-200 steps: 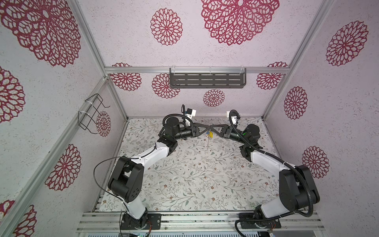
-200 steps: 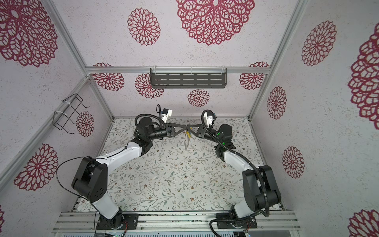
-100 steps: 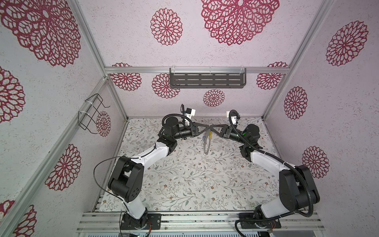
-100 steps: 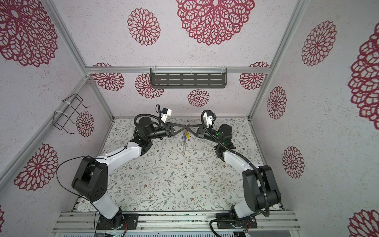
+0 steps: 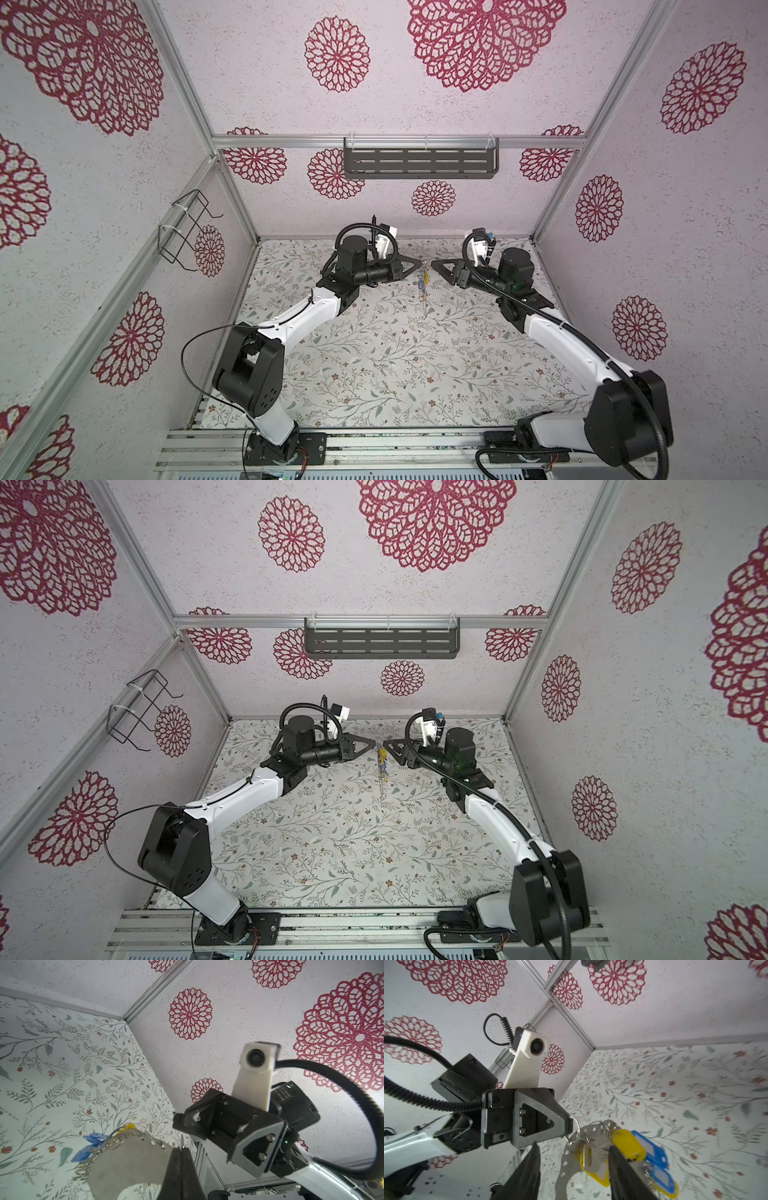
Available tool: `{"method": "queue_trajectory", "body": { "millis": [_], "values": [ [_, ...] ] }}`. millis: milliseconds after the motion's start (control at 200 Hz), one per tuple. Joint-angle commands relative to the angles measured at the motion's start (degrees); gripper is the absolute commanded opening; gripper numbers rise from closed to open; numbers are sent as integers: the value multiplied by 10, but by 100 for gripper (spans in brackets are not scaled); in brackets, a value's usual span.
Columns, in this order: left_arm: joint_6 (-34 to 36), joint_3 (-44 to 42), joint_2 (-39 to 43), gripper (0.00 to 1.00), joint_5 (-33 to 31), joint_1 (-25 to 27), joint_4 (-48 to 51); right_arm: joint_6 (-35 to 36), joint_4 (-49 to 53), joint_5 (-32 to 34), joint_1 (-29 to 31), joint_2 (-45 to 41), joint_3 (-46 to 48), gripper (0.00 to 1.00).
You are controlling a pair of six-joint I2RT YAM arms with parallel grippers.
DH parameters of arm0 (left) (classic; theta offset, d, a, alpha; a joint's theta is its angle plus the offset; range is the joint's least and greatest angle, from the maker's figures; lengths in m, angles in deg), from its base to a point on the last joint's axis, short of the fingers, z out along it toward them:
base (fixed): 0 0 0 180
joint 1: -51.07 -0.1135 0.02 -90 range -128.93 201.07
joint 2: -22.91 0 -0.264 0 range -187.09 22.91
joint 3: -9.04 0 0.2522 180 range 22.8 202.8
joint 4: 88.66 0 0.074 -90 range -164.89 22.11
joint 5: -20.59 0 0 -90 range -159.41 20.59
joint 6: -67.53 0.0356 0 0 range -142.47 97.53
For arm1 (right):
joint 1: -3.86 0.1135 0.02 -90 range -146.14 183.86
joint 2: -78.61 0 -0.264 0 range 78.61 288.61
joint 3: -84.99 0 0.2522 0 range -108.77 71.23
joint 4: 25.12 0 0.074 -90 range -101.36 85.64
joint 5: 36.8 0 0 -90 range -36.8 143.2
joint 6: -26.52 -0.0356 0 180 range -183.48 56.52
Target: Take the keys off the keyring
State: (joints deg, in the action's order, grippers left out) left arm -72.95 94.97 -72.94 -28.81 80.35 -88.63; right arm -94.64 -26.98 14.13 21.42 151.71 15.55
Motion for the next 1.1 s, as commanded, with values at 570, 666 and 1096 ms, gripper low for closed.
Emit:
{"method": "queue_trajectory", "body": {
  "millis": [570,666,1096],
  "values": [
    [-49,24,-12,0,76,4,-105,181,-7,99,65,-25,29,66],
    [-51,24,-10,0,79,4,-105,184,-5,109,68,-15,16,67],
    [-62,31,-20,0,91,6,-111,206,-5,166,75,-7,-4,59]
  ]
}}
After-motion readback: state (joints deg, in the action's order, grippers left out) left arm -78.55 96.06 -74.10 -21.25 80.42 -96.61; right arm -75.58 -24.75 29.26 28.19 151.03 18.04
